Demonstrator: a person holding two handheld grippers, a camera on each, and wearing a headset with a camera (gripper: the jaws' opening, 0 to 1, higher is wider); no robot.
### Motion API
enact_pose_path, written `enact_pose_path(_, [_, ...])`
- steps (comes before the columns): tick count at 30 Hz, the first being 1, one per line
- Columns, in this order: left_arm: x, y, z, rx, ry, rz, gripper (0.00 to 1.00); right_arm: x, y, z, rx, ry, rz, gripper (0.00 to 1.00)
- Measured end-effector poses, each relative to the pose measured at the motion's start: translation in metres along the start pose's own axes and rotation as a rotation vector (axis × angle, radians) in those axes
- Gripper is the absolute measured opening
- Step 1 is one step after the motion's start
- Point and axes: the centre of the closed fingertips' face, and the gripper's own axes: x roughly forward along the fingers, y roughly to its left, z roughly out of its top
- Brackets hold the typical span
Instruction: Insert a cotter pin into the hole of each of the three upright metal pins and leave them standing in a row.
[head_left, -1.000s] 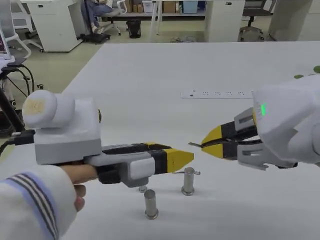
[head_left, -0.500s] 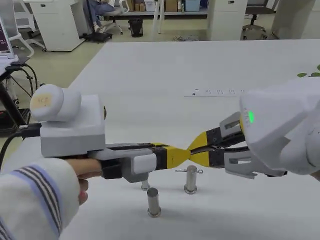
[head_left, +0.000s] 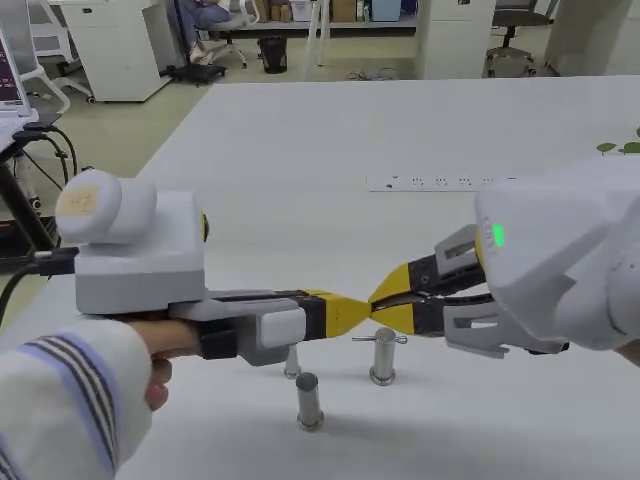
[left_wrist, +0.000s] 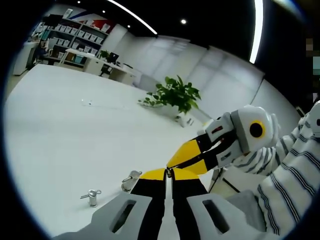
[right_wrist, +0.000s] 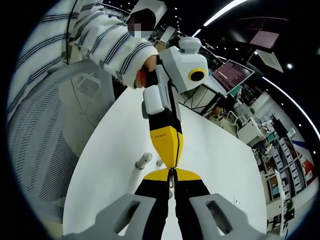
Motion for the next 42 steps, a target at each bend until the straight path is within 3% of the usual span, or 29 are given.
enact_pose_path(6, [-0.002, 0.001, -0.002, 0.036, 0.017, 0.018, 0.0, 0.002, 0.002, 0.001, -0.01, -0.007, 0.006, 0.0])
enact_pose_path(9, [-0.004, 0.001, -0.003, 0.088, 0.022, 0.025, 0.0, 0.002, 0.003, 0.0, 0.033, -0.017, 0.024, 0.0])
enact_pose_path(10, [-0.006, 0.001, -0.003, 0.114, 0.024, 0.028, 0.0, 0.003, 0.007, -0.003, 0.077, -0.019, 0.051, 0.03])
enact_pose_path(13, [-0.011, -0.001, -0.005, 0.189, 0.042, 0.015, 0.0, 0.003, 0.007, -0.009, 0.122, -0.018, 0.066, 0.06])
enact_pose_path(14, [-0.013, -0.002, -0.008, 0.239, 0.067, 0.012, 0.0, 0.002, 0.006, -0.01, 0.151, -0.027, 0.066, 0.06])
enact_pose_path(18, [-0.016, -0.013, -0.008, 0.316, 0.055, -0.029, 0.0, 0.003, 0.013, -0.005, 0.298, -0.102, 0.126, 0.07])
enact_pose_path(19, [-0.017, -0.014, -0.009, 0.334, 0.056, -0.034, 0.0, 0.005, 0.02, -0.004, 0.379, -0.139, 0.19, 0.07])
enact_pose_path(20, [-0.017, -0.015, -0.01, 0.359, 0.061, -0.037, 0.0, 0.005, 0.019, -0.004, 0.419, -0.156, 0.186, 0.06])
enact_pose_path(21, [-0.018, -0.015, -0.013, 0.394, 0.075, -0.04, 0.0, 0.005, 0.019, -0.004, 0.416, -0.167, 0.185, 0.05])
enact_pose_path(24, [-0.019, -0.02, -0.014, 0.391, 0.058, -0.061, 0.0, 0.006, 0.022, -0.008, 0.433, -0.152, 0.19, 0.04])
enact_pose_path(30, [-0.022, -0.018, -0.023, 0.425, 0.084, -0.063, 0.0, 0.005, 0.034, -0.001, 0.52, -0.198, 0.251, 0.0])
enact_pose_path(35, [-0.024, -0.014, -0.035, 0.47, 0.124, -0.067, 0.0, 0.004, 0.037, 0.001, 0.509, -0.202, 0.262, 0.0])
enact_pose_path(40, [-0.026, -0.012, -0.037, 0.543, 0.136, -0.068, 0.0, 0.004, 0.042, 0.004, 0.504, -0.198, 0.278, 0.0])
enact_pose_path(42, [-0.027, -0.006, -0.038, 0.56, 0.155, -0.041, 0.06, 0.006, 0.043, 0.004, 0.501, -0.197, 0.265, 0.0])
